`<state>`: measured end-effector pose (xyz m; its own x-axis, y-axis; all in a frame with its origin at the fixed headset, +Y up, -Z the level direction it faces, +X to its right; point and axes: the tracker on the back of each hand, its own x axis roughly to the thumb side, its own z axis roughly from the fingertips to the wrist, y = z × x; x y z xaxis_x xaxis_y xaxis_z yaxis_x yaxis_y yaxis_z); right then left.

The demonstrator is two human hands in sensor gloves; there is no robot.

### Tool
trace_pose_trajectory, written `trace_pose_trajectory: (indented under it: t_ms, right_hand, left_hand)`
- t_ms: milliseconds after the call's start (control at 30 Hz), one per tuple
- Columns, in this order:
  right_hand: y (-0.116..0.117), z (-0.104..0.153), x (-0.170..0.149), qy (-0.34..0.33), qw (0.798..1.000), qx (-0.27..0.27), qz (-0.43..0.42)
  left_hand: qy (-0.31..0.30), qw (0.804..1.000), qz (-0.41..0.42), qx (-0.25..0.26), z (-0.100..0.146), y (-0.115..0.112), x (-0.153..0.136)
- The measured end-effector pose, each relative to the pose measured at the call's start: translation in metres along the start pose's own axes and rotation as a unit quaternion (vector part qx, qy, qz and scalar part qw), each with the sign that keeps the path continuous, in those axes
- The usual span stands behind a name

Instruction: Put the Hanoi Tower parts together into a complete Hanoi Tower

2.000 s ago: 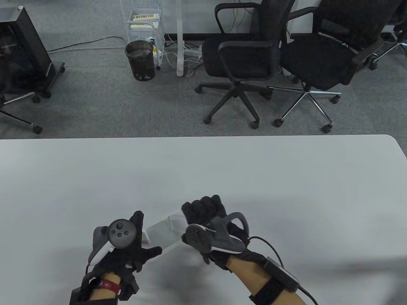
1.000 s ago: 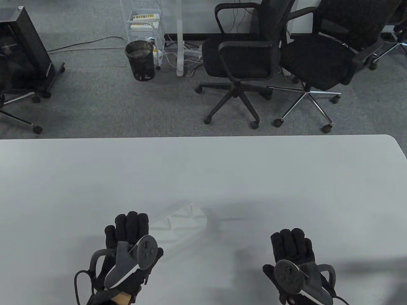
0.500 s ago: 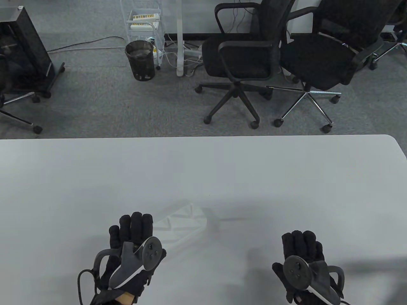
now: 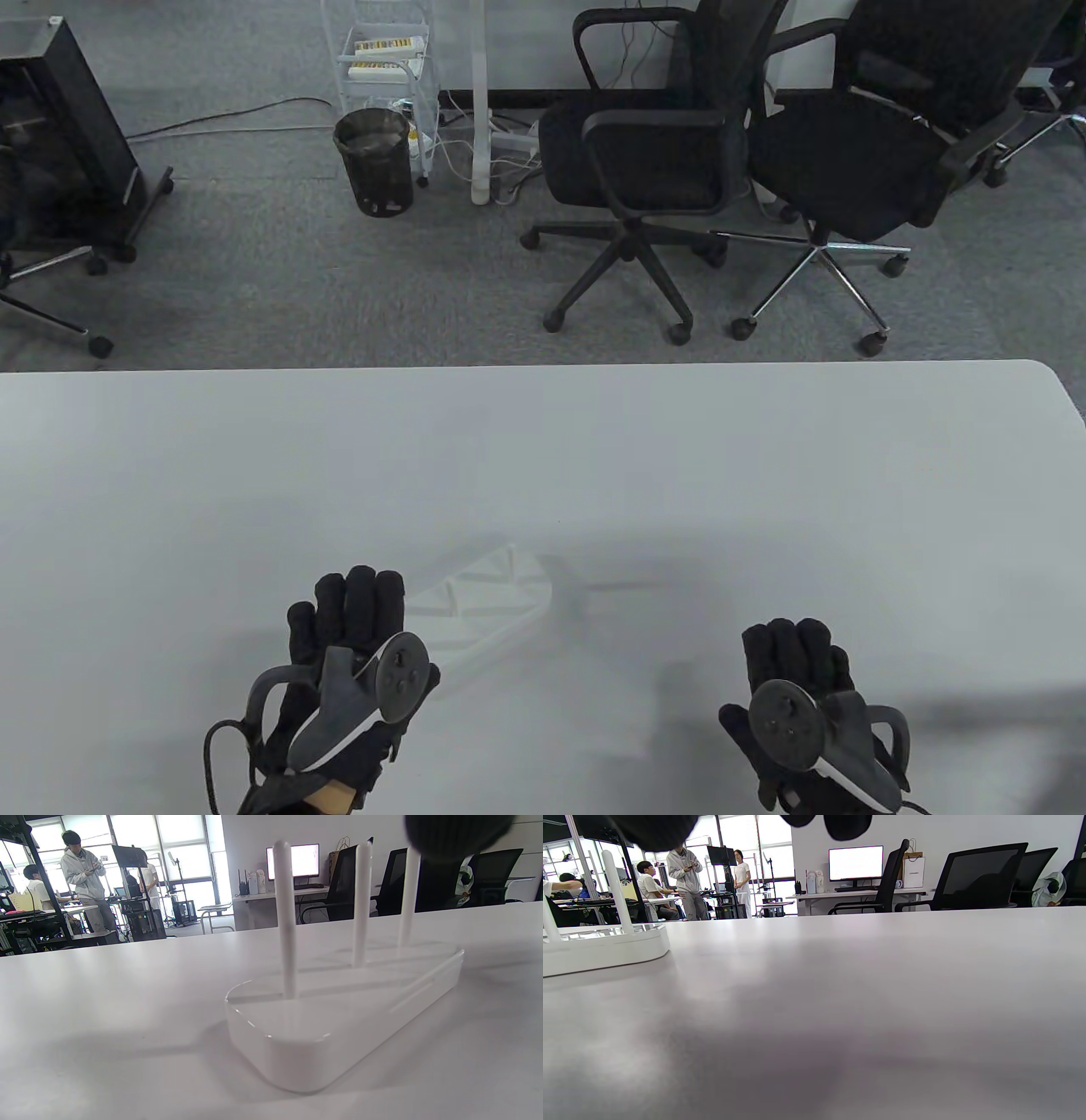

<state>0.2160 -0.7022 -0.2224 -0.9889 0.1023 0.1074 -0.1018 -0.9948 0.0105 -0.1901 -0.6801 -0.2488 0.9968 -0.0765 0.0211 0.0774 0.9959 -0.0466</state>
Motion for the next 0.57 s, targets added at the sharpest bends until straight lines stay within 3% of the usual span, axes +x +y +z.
trace_pose_trajectory:
  t_ms: [567]
  right_hand:
    - [0.0065, -0.0025, 0.0022, -0.006, 1.000, 0.021, 0.001]
  left_hand:
    - [-0.006, 1.000, -0.002, 0.002, -0.0008, -0.0035, 0.0002]
